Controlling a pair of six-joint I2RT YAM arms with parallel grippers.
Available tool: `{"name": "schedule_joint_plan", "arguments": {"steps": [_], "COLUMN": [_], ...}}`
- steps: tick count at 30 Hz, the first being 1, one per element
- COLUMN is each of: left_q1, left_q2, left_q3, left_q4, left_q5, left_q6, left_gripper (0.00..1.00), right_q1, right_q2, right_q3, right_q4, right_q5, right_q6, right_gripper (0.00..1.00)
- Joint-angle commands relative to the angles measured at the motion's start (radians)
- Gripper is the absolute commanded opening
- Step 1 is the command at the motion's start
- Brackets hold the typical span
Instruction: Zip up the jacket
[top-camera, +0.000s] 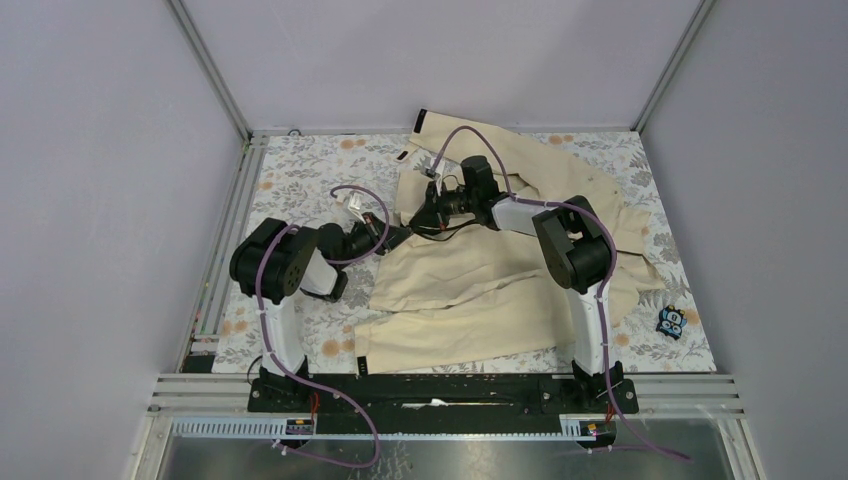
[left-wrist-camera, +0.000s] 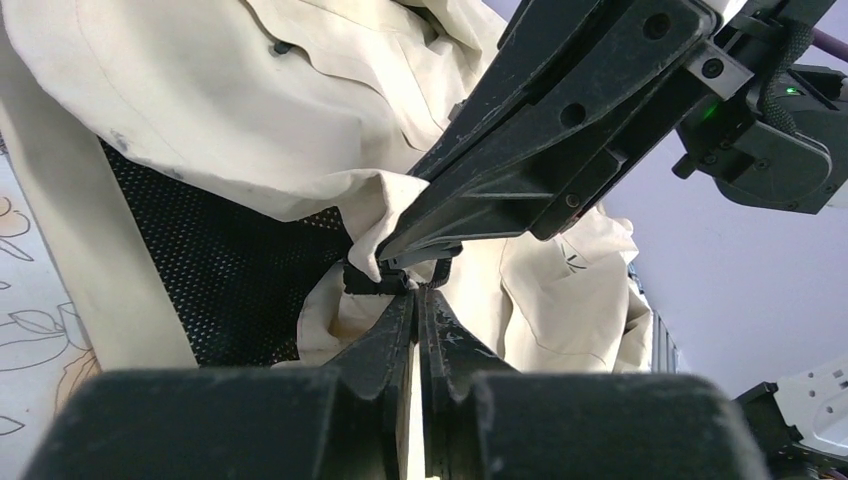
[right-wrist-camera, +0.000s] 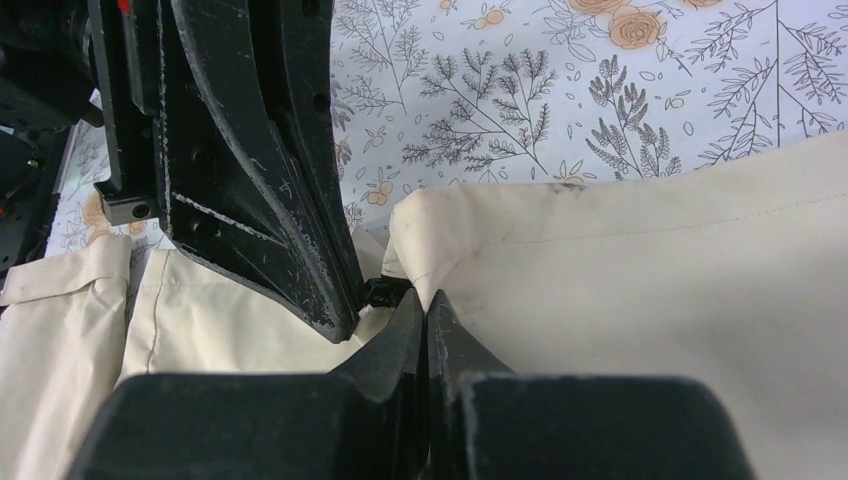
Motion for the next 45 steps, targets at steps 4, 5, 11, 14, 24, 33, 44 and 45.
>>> {"name": "schedule_joint_plan", "arguments": {"steps": [4, 5, 11, 14, 24, 33, 44, 45], "left_q1": [0.005, 0.005, 0.006, 0.006, 0.005, 0.005, 0.006, 0.006], "left_q2": [-0.059, -0.066, -0.057, -0.051, -0.093, -0.108, -0.14, -0.135], "left_q3": [-0.008, -0.006, 0.016, 0.026, 0.003, 0.044, 0.128, 0.141], "left_q4": [-0.08, -0.112, -0.171, -0.177, -0.133, -0.101, -0.354, -0.361], "left_q5": [-0.089, -0.101, -0.134, -0.131, -0.083, 0.038, 0.262, 0.272], "left_q6": [0.076, 0.081, 0.086, 0.089, 0.106, 0.137, 0.33, 0.334], "left_gripper": [0.06, 0.05, 0.0, 0.02, 0.09, 0.03, 0.0, 0.0], "right_q1": [0.015, 0.016, 0.015, 0.017, 0.022, 0.024, 0.029, 0.031], "right_q2": [-0.055, -0.054, -0.064, -0.065, -0.05, -0.04, -0.042, -0.045], "right_q3": [-0.023, -0.027, -0.07, -0.077, -0.061, -0.043, 0.062, 0.061], "right_q4": [0.107, 0.121, 0.224, 0.233, 0.222, 0.176, -0.336, -0.34], "right_q5": [-0.056, -0.063, -0.1, -0.101, -0.09, -0.1, -0.12, -0.113], "right_q6": [0.087, 0.094, 0.137, 0.137, 0.137, 0.09, -0.369, -0.373], "right_gripper": [0.0, 0.0, 0.0, 0.0, 0.0, 0.0, 0.1, 0.11]}}
